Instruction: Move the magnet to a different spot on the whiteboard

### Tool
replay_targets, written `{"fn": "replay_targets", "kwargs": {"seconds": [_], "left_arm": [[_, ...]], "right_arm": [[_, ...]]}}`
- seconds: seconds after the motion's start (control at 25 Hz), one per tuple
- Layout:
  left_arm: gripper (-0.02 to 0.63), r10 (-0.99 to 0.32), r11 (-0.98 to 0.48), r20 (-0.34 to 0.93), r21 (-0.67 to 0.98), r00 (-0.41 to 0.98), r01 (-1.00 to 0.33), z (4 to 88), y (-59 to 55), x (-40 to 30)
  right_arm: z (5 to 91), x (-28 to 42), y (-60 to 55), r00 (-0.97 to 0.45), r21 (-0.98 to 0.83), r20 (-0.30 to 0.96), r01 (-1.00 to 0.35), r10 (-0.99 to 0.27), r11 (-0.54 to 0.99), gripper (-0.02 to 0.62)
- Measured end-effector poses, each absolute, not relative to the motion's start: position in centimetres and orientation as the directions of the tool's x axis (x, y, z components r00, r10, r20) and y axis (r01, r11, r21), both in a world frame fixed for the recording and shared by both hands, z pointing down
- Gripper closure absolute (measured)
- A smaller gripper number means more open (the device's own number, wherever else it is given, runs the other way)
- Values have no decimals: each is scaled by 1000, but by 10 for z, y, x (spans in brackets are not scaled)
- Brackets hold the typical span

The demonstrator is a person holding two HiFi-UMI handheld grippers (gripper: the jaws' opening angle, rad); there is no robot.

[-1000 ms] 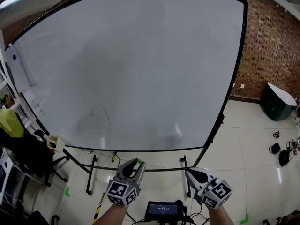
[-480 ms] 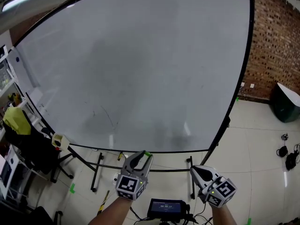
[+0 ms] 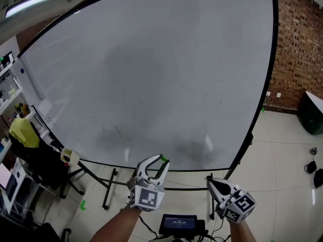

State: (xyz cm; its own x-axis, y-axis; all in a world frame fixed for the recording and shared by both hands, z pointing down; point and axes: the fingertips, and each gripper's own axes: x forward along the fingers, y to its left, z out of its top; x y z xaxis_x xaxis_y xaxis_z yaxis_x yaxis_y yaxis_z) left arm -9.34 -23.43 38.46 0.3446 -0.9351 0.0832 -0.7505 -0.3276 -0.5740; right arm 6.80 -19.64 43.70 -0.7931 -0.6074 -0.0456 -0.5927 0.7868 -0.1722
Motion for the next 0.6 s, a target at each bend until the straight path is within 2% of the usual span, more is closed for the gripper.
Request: {"fn": "replay_targets", "kwargs": {"seconds": [0.32, 0.6], "left_arm": [[453, -959, -197, 51, -825, 277, -529, 353, -263, -92], [453, -968, -167, 92, -931, 234, -325, 328, -283, -92]], "right_arm": [[446, 69, -221, -800, -198, -49, -579, -598, 791, 569], [448, 65, -235, -808, -203, -43, -568, -587, 797, 569]]}}
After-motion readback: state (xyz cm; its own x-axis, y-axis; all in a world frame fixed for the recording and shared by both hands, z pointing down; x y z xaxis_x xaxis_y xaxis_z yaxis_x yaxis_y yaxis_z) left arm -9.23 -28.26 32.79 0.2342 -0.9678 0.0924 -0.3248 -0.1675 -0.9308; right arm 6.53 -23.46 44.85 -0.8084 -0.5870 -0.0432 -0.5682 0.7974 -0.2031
